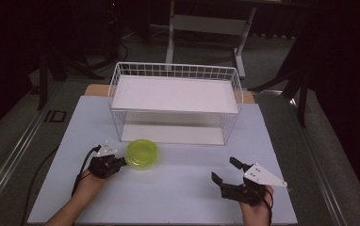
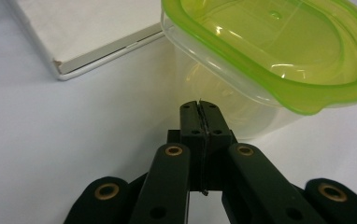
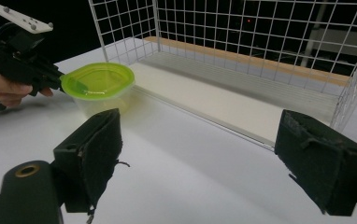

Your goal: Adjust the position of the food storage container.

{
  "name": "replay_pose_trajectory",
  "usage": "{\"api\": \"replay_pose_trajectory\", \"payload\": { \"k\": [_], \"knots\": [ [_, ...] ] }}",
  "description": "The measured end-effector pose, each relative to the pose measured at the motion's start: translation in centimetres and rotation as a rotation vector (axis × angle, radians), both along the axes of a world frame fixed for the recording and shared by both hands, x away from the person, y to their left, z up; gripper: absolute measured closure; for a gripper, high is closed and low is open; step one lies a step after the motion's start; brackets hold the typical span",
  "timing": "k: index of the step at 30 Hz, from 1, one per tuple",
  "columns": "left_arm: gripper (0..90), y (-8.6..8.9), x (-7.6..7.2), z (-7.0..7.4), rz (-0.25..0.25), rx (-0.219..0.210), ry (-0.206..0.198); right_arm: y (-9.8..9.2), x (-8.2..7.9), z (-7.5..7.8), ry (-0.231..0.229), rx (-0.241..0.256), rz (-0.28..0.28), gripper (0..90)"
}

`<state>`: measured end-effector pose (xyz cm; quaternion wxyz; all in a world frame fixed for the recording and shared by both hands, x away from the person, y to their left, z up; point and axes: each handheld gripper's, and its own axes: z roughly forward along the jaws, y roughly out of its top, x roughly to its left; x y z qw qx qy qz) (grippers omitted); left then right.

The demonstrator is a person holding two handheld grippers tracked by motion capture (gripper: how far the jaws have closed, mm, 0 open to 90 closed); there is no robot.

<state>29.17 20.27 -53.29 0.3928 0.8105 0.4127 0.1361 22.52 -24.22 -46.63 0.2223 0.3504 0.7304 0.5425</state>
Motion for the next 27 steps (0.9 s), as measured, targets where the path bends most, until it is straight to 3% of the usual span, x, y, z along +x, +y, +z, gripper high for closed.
{"api": "replay_pose_trajectory", "payload": {
  "k": [2,7,11,17,27],
  "knots": [
    [90.0,0.0,-0.1,-0.1,0.005,0.016,0.006,0.0,0.0,0.0,0.001,0.000,0.001,14.9],
    [90.0,0.8,-0.1,0.5,0.043,-0.016,0.005,0.0,0.1,-0.1,0.003,0.002,0.002,14.9],
    [90.0,0.4,0.4,0.5,0.035,-0.036,0.007,0.2,0.1,-0.1,0.006,-0.009,0.010,14.9],
    [90.0,-1.5,1.4,0.4,0.005,-0.029,0.006,0.2,0.2,-0.4,0.021,-0.009,0.013,15.0],
    [90.0,-6.3,2.6,0.3,-0.073,-0.018,0.022,0.0,0.2,-0.3,0.020,-0.001,0.014,15.0]
  ]
}}
